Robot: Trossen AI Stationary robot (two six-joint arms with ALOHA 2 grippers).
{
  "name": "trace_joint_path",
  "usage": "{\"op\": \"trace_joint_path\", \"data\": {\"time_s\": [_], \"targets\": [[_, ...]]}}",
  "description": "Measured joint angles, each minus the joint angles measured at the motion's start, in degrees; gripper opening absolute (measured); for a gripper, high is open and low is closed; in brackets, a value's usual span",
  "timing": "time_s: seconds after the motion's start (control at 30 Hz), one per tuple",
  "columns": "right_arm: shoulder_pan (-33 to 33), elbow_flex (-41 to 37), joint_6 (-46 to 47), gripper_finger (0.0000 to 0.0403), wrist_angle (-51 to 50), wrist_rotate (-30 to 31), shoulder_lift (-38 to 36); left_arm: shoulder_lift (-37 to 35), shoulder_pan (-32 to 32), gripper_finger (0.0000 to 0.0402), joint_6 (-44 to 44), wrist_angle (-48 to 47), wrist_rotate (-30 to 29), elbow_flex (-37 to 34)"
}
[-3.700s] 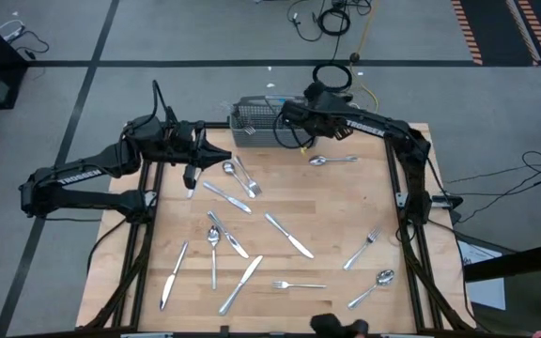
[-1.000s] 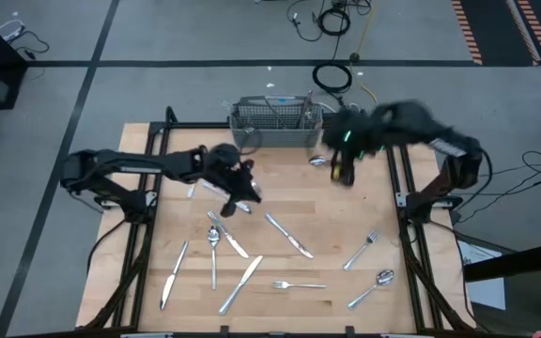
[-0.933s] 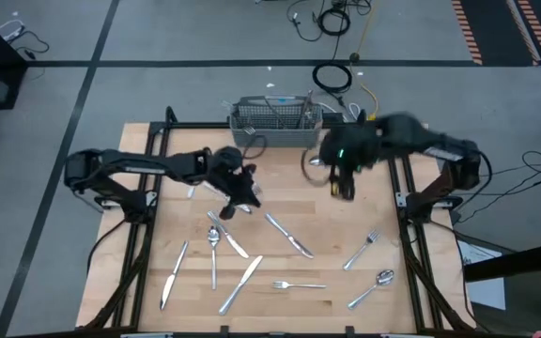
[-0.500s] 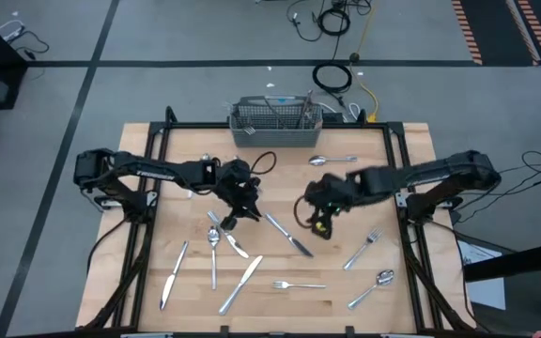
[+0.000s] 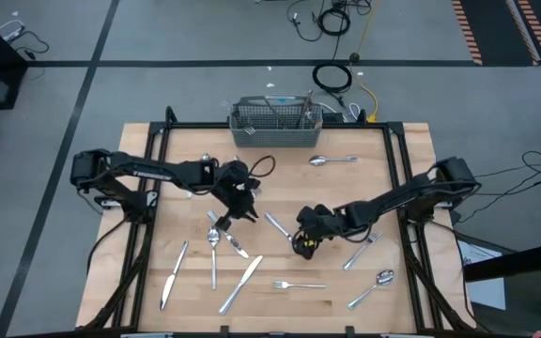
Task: Sort silverware
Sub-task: Put the silver table knife into the silverware organizer
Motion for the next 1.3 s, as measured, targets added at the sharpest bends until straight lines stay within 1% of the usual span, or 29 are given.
{"op": "trace_joint_path", "data": {"time_s": [0.07, 0.13, 0.23, 0.37, 0.63, 0.73, 0.97, 1.03, 1.2, 1.3], "targets": [[0.61, 0.0, 0.81, 0.0267, 0.5, -0.29, 1.24, 0.7, -0.54, 0.0061, 4.34, 2.3, -1.87, 0.0], [1.27, 0.0, 2.66, 0.0266, 0.36, -0.33, 1.63, 1.93, -0.66, 0.0061, 6.06, 5.04, -2.12, 0.0], [2.12, 0.0, 4.22, 0.0266, 0.37, 0.16, 1.33, 4.79, 0.29, 0.0061, 5.17, 10.34, -1.9, 0.02], [3.02, 0.0, 5.15, 0.0266, 0.41, 0.86, 0.58, 9.21, 2.06, 0.0061, 3.82, 15.16, 0.65, 0.02], [4.7, 0.0, 7.39, 0.0265, 0.26, 1.17, 0.56, 16.13, 2.56, 0.0061, 5.17, 16.31, 0.63, 0.01], [5.18, 0.0, 7.55, 0.0265, 0.32, 1.2, 0.56, 18.02, 2.47, 0.0061, 5.44, 18.18, -1.23, 0.02], [5.27, 0.0, 7.93, 0.0265, 0.29, 1.13, 0.56, 21.15, 3.02, 0.0061, 5.35, 18.33, -2.69, 0.0], [5.27, 0.0, 7.95, 0.0265, 0.3, 1.11, 0.56, 22.0, 3.41, 0.0061, 3.93, 18.95, -3.49, 0.09], [5.2, 0.0, 7.95, 0.0265, 0.0, 1.86, 0.56, 24.16, 4.9, 0.0061, -3.22, 19.5, -3.4, 0.31], [5.19, 0.0, 8.94, 0.0265, -2.14, 4.63, 0.56, 24.52, 5.13, 0.0061, -5.34, 18.99, -3.08, 0.33]]}}
